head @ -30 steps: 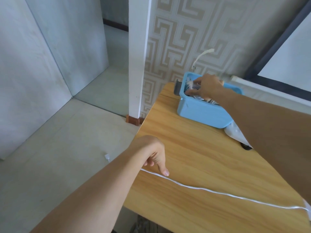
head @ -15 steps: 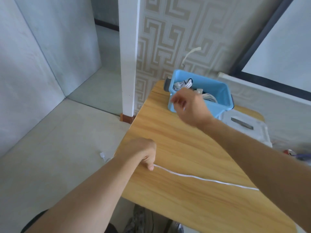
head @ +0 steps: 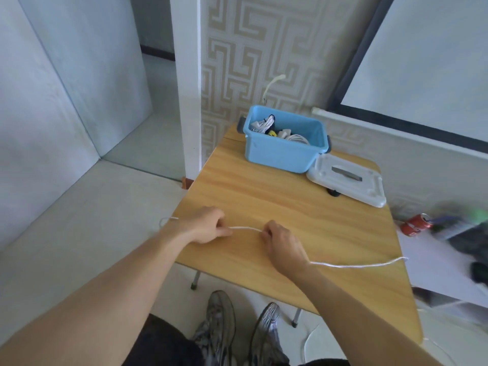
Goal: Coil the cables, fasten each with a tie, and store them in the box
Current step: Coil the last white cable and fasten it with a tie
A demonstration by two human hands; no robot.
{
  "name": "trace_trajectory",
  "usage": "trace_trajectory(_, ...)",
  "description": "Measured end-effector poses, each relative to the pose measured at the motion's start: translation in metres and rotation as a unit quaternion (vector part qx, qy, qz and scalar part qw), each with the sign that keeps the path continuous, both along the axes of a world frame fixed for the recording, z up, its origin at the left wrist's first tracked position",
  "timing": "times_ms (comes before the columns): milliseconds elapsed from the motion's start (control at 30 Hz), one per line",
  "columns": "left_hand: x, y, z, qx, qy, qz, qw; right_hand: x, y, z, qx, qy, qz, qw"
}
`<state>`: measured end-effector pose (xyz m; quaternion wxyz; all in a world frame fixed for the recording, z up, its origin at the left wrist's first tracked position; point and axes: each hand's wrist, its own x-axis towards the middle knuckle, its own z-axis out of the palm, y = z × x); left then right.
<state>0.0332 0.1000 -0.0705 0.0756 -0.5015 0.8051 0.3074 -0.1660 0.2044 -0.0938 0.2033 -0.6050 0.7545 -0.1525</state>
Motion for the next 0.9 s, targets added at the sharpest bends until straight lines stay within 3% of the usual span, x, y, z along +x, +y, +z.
trace_trajectory(167, 0.063, 0.011, 0.022, -0.002, 0.038, 0.058, 0.998, -0.096, 0.047, -0.003, 0.062, 0.08, -0.097, 0.99)
trace_trajectory(367, 0.095, 0.034, 0.03, -0.02, 0.052, 0.108, 0.993, -0.199, 0.132, 0.007, 0.046, 0.134, -0.236, 0.961)
trace_trajectory(533, 0.077, 0.063, 0.048, -0.029, 0.055, 0.098, 0.993, -0.236, 0.184, 0.02, 0.009, 0.088, -0.363, 0.928)
trace_trajectory(633, 0.051, 0.086, 0.064, 0.044, 0.187, 0.13, 0.973, -0.234, 0.203, 0.028, 0.005, 0.113, -0.371, 0.922)
trace_trajectory(700, 0.028, 0.103, 0.077, 0.129, 0.322, 0.168, 0.923, -0.218, 0.207, 0.031, -0.015, 0.07, -0.39, 0.918)
trace_trajectory(800, -0.003, 0.135, 0.092, 0.221, 0.417, 0.14, 0.871, -0.161, 0.2, 0.049, -0.102, -0.037, -0.305, 0.946)
trace_trajectory(900, -0.025, 0.169, 0.091, 0.25, 0.404, 0.052, 0.878, -0.08, 0.196, 0.075, -0.186, -0.137, -0.126, 0.965)
